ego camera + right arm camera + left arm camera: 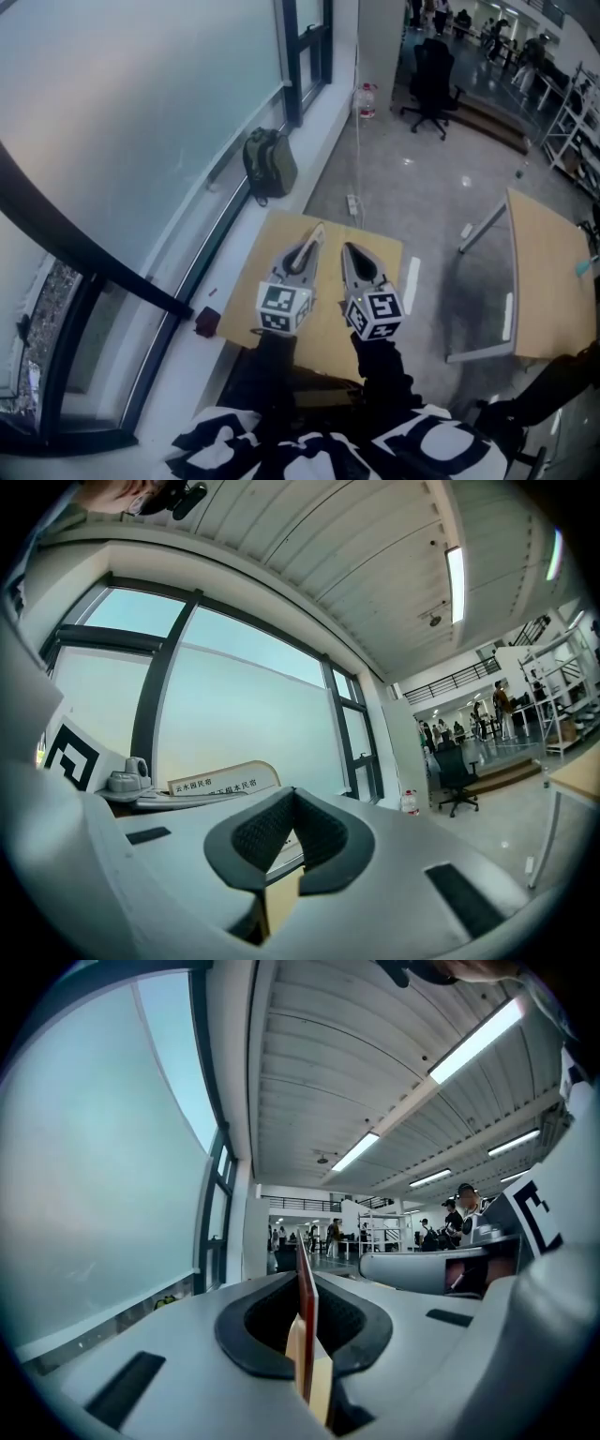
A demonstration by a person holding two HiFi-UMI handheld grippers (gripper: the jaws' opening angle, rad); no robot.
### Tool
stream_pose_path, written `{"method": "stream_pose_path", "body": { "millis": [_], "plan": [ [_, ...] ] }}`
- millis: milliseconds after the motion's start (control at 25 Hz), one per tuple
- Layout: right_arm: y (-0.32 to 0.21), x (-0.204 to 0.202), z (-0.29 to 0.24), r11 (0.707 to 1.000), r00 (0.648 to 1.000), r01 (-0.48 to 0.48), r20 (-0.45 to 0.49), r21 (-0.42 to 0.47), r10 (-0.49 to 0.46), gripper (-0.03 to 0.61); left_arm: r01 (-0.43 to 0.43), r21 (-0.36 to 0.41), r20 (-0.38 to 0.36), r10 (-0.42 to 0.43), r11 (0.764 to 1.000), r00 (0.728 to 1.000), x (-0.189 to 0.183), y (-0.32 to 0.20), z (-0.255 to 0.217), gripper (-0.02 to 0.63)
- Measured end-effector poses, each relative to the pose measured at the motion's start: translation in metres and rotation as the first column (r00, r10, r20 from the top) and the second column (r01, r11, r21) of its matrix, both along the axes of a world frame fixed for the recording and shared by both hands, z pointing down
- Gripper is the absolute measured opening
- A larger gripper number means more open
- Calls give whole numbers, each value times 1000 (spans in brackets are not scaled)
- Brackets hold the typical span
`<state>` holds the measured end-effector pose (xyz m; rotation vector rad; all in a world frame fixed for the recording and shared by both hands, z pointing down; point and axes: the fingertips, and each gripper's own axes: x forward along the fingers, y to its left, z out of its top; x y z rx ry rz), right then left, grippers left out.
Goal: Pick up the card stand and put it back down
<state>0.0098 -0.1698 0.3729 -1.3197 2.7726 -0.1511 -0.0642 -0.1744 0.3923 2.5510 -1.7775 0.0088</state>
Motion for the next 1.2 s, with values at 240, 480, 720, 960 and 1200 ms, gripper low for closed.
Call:
{"method": "stream_pose_path", "body": {
  "millis": [240,480,720,960,1200],
  "plan": [
    [11,0,-3,1000,1000,1,9,12,-1,21,46,34,-3,-46,998,999,-8,14,-9,25],
    [19,0,-2,1000,1000,8,9,13,-8,21,59,37,2,-59,998,998,-9,23,-8,25],
    [27,7,4,1000,1000,-7,12,3,7,21,54,18,1,-54,998,999,-5,28,-1,25],
    [21,33,14,997,997,-71,24,-24,71,21,-6,-11,20,6,1000,1000,19,19,11,25],
    [17,65,34,984,986,-164,15,-70,165,21,-123,-51,28,125,991,992,57,8,30,25]
  ]
}}
